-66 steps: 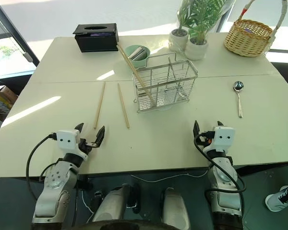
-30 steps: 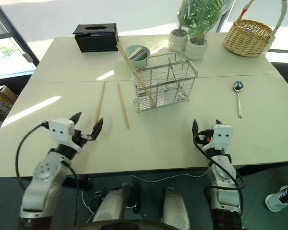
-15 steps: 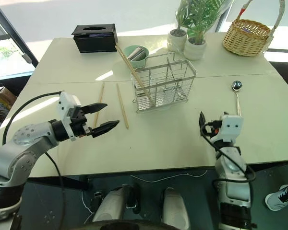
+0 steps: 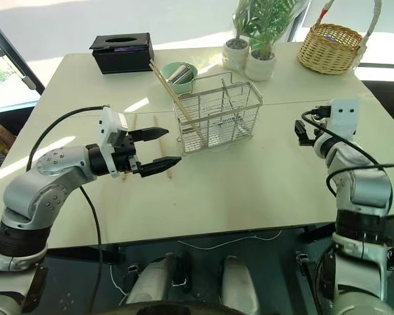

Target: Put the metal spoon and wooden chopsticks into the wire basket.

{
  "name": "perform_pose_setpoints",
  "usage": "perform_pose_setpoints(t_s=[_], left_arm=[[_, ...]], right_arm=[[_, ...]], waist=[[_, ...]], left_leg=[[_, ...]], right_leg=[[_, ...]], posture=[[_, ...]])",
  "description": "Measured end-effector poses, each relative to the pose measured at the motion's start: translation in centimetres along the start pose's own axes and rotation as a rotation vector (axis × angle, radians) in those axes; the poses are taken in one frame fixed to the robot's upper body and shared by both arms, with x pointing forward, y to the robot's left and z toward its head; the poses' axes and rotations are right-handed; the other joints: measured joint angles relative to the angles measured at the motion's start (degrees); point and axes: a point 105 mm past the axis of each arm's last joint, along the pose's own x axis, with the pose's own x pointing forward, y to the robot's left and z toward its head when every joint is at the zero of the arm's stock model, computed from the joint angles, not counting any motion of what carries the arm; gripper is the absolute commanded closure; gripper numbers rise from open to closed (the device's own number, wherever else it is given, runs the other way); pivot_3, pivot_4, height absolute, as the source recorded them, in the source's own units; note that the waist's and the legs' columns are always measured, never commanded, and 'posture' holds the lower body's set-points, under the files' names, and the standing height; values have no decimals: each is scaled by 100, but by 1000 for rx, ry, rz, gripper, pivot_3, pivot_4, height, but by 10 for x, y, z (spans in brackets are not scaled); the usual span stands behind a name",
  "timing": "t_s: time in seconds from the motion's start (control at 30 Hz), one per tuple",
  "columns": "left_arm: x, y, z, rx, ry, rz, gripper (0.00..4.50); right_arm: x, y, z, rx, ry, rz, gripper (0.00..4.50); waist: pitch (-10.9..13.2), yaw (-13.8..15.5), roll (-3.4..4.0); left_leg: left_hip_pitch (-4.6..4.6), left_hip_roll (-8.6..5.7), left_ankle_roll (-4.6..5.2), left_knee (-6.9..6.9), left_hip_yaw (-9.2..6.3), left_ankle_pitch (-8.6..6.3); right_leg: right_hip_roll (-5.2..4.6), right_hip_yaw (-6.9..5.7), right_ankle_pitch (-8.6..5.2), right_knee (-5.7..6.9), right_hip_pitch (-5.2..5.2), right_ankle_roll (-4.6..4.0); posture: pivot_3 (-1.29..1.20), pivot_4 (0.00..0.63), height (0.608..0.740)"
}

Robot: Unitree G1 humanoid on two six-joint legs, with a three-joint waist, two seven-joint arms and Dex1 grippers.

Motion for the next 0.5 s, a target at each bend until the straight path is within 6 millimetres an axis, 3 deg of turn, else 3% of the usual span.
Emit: perform_pose_setpoints(t_s=[0.2,0.5], left_arm=[[0,0,6,22,-21,48,27],[-7,-1,7,19,-31,119,27]], right_arm=[[26,-17,-26,83,137,-30,0],[47,-36,-28,207,143,-122,0]], waist=[[2,-3,-2],[3,-14,-2]], left_leg=[[-1,0,14,16,2,2],[-2,7,48,62,2,-23]], right_leg=[[0,0,2,5,7,4],[5,-1,2,11,25,5]], posture=[[0,150,740],[0,150,740]])
